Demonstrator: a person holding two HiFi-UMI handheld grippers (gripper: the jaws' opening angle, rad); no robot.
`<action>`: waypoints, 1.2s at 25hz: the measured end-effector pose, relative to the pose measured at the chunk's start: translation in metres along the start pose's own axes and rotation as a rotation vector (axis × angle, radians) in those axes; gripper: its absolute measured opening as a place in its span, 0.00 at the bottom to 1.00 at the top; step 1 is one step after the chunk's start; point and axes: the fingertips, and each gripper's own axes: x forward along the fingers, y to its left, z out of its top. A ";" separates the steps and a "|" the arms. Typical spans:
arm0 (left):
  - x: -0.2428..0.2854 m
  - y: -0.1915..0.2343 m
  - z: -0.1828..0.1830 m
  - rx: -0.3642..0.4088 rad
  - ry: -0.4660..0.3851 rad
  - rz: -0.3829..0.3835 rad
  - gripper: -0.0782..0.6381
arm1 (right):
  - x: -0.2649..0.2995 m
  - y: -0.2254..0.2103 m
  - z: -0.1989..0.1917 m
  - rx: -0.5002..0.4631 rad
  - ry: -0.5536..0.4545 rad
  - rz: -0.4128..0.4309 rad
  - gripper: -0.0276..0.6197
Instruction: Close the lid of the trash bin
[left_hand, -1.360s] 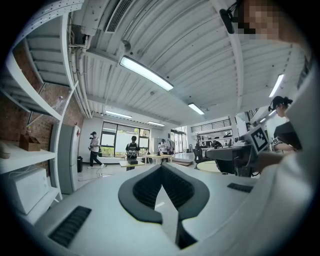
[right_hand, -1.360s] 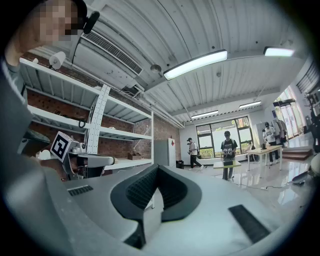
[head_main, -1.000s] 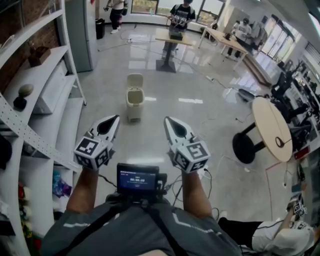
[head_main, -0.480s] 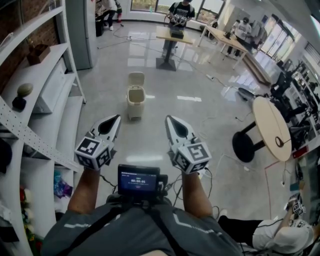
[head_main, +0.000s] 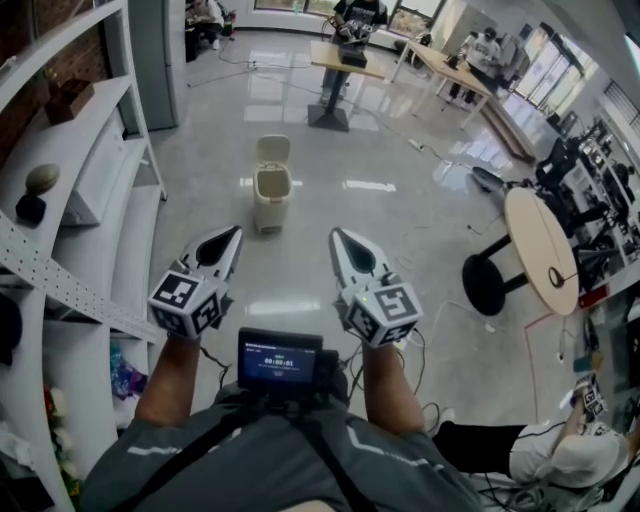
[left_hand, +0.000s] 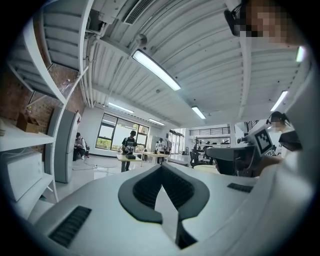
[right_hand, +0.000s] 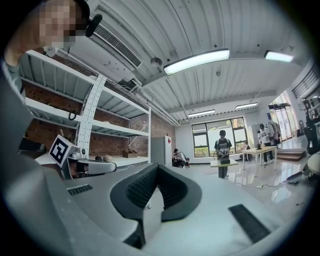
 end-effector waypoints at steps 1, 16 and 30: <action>0.002 0.001 0.001 -0.006 -0.005 -0.006 0.10 | 0.003 -0.001 -0.002 0.004 0.003 0.001 0.03; 0.105 0.045 0.016 0.038 0.016 0.023 0.10 | 0.090 -0.092 0.002 0.066 -0.009 0.024 0.03; 0.236 0.071 0.024 0.062 0.034 0.102 0.10 | 0.166 -0.192 0.012 -0.085 -0.077 0.189 0.03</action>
